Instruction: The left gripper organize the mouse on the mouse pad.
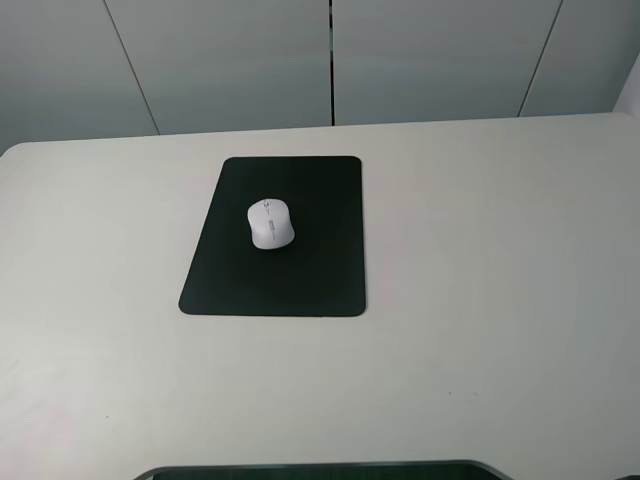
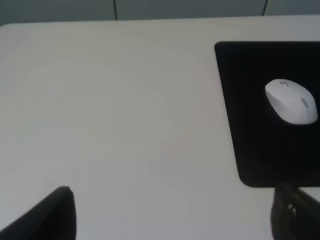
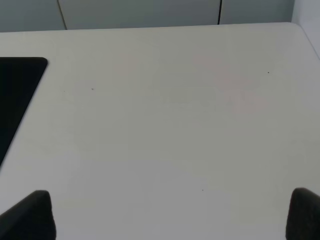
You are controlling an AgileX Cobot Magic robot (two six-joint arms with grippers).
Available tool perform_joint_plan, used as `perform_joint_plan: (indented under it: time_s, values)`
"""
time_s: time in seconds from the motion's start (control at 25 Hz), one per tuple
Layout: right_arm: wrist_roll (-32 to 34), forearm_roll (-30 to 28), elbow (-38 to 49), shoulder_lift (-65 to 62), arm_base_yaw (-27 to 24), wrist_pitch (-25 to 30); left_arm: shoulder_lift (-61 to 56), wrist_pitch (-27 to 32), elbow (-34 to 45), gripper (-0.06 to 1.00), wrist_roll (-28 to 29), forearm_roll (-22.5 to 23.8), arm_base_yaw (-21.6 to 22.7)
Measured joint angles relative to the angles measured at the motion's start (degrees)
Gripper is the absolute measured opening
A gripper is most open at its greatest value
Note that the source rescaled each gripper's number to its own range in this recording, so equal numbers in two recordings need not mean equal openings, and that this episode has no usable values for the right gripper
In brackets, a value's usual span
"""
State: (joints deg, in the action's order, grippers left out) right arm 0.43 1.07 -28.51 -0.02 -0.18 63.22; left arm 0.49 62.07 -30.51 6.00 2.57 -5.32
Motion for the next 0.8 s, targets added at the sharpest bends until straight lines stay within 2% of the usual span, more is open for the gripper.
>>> perform_joint_plan:
  time_s: [0.6, 0.8]
  values:
    - [0.0, 0.0, 0.0, 0.0, 0.0, 0.0, -0.5, -0.1, 0.9, 1.00, -1.7, -2.1, 1.1]
    - [0.0, 0.0, 0.0, 0.0, 0.0, 0.0, -0.5, -0.1, 1.2, 1.00, -2.4, -2.6, 6.2]
